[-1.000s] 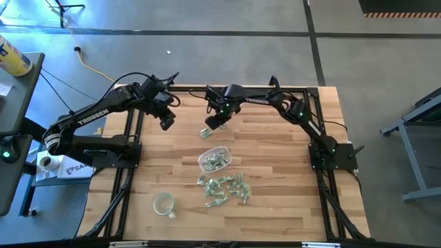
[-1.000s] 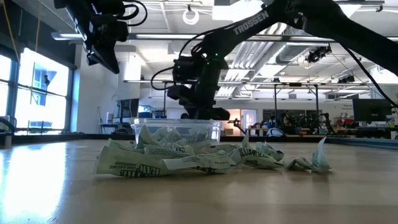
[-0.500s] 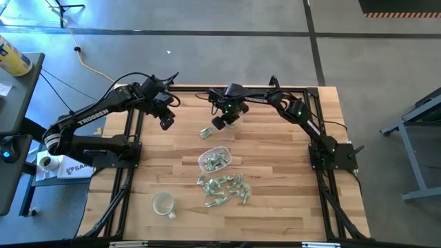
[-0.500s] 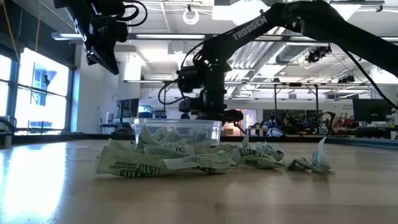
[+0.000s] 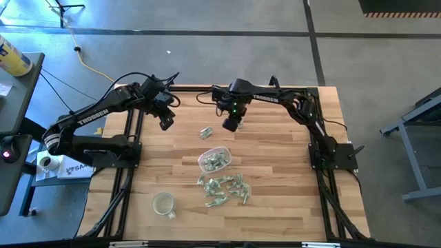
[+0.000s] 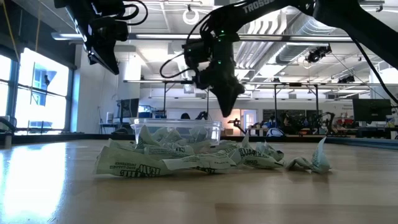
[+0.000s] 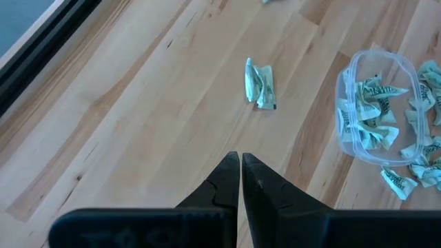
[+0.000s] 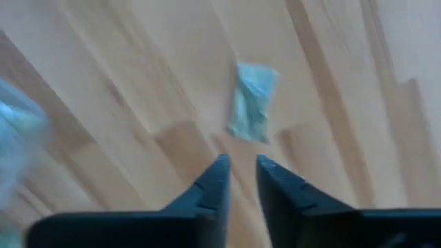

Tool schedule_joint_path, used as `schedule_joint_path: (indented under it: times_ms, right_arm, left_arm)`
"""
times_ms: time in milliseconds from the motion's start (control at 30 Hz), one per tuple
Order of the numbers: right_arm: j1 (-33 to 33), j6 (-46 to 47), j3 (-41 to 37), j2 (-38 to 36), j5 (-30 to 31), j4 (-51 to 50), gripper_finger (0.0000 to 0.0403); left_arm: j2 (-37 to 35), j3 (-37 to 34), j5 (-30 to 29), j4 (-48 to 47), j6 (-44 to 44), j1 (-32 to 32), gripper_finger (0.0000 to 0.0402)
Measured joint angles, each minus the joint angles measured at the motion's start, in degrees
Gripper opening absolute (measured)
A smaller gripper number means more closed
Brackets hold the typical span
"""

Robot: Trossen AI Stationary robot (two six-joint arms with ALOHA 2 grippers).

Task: Pick and place Stevia / Truvia into bins
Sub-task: Put the stevia packet into the transparent container

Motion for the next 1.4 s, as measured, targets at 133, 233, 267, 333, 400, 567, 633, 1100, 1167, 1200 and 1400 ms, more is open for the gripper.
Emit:
schedule_joint_path:
  times_ms: [133,233,267,333,400,567,633,1100,1167,1200,1400]
  right_arm:
    - [-0.68,-10.09,-0.64,-0.02,0.99,-0.89,0.0139]
    - [-0.51,-15.69,-2.31,-0.39,-1.19,3.83,0.0203]
    - [-0.47,-16.41,-3.16,-0.42,-2.2,6.15,0.0223]
    - [-0.7,-17.43,-5.88,-0.44,-3.95,10.31,0.0256]
    - [-1.14,-17.64,-9.62,-0.44,-3.87,13.79,0.028]
    - [-1.82,-17.12,-16.19,-1.4,-2.83,17.72,0.0296]
    - [-1.6,-17.38,-18.92,-2.63,-1.09,20.57,0.0294]
    - [-2.55,-11.08,-27.06,-4.3,-3.67,29.71,0.0147]
    - [-2.56,-11.18,-26.49,-4.18,-3.06,29.69,0.0096]
    - [-2.56,-11.17,-26.26,-4.12,-3.12,29.65,0.007]
    - [-1.88,-10.1,-22.66,-3.72,-5.68,26.65,0.0024]
  left_arm:
    - [0.0,0.0,-0.02,-0.51,0.2,0.01,0.0056]
    - [0.0,0.0,-0.06,-1.72,0.2,0.01,0.0056]
    - [0.0,0.0,-0.13,-2.13,0.19,0.0,0.0056]
    - [0.0,0.0,-0.5,-2.38,0.19,0.0,0.0056]
    - [0.0,0.0,-1.24,-2.84,0.19,0.0,0.0056]
    - [-0.01,0.0,-3.16,-3.65,0.18,0.01,0.0056]
    - [-0.02,0.0,-3.42,-3.64,0.19,0.0,0.0056]
    - [-0.02,0.0,-3.61,-2.78,-0.25,0.02,0.0056]
    - [-0.02,0.0,-3.61,-2.78,-0.25,0.01,0.0056]
    - [-0.02,0.0,-3.61,-2.78,-0.25,0.0,0.0056]
    - [-0.02,0.0,-3.59,-2.77,-0.25,0.01,0.0056]
